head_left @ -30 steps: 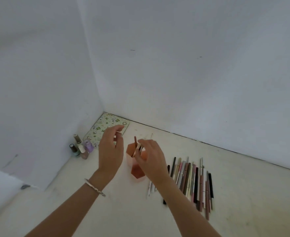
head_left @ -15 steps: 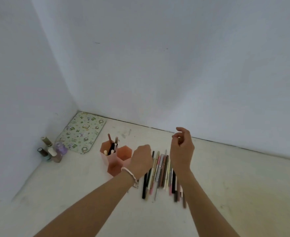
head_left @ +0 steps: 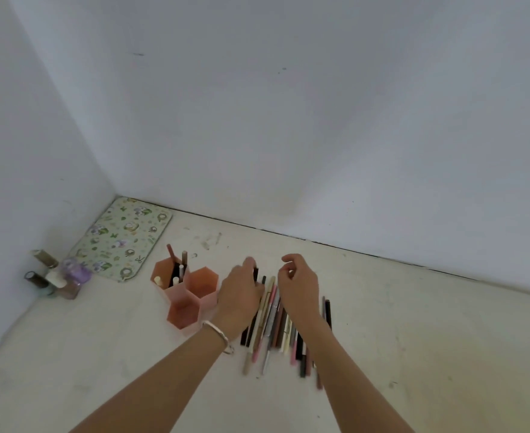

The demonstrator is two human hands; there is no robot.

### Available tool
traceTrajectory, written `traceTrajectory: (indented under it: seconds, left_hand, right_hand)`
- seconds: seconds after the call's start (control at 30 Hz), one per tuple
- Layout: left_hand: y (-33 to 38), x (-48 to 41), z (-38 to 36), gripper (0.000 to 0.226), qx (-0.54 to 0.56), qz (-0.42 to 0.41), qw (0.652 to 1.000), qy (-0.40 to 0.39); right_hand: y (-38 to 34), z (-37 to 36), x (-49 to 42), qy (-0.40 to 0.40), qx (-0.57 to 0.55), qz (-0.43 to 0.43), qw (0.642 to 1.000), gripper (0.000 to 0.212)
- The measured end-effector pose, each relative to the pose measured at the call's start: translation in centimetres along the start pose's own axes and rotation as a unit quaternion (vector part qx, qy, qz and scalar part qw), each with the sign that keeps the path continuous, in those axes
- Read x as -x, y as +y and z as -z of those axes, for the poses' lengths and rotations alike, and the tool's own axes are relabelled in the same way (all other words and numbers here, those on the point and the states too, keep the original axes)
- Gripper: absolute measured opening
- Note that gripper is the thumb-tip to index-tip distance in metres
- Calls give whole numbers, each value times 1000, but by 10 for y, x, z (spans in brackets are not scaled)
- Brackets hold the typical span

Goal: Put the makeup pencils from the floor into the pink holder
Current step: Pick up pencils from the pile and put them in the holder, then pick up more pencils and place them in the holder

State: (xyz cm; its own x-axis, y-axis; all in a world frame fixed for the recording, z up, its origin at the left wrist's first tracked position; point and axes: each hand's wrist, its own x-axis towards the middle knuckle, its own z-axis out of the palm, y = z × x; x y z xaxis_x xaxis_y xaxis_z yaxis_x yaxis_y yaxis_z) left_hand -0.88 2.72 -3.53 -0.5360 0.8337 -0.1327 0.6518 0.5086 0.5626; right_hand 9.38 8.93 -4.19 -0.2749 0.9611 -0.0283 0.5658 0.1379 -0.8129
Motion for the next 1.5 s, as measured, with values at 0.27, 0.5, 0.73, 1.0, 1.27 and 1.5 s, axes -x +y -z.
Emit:
traceTrajectory:
  seconds: [0.27, 0.5, 0.73, 1.0, 1.27, 1.5]
  left_hand:
    - [15, -9, 91, 31, 240, -40, 955, 170]
    - [-16, -9, 156, 35, 311, -68, 883, 345]
    - [-79, 2, 166, 32, 216, -66, 891, 393]
    - [-118, 21, 133, 20, 132, -124, 930, 320]
    - [-78, 30, 162, 26, 304, -90, 863, 395]
    - [-34, 35, 92, 18, 119, -97, 980, 123]
  right_hand:
    - [1, -54, -19, -126, 320, 38, 938, 18]
    - [-25, -38, -34, -49, 94, -24, 994, 8]
    - [-116, 3, -28, 135, -220, 11, 966, 12]
    - [-162, -34, 27, 147, -287, 144, 935, 18]
    - [-129, -70, 53, -12, -6, 316, 949, 18]
    - [-98, -14, 25, 123, -142, 122, 975, 41]
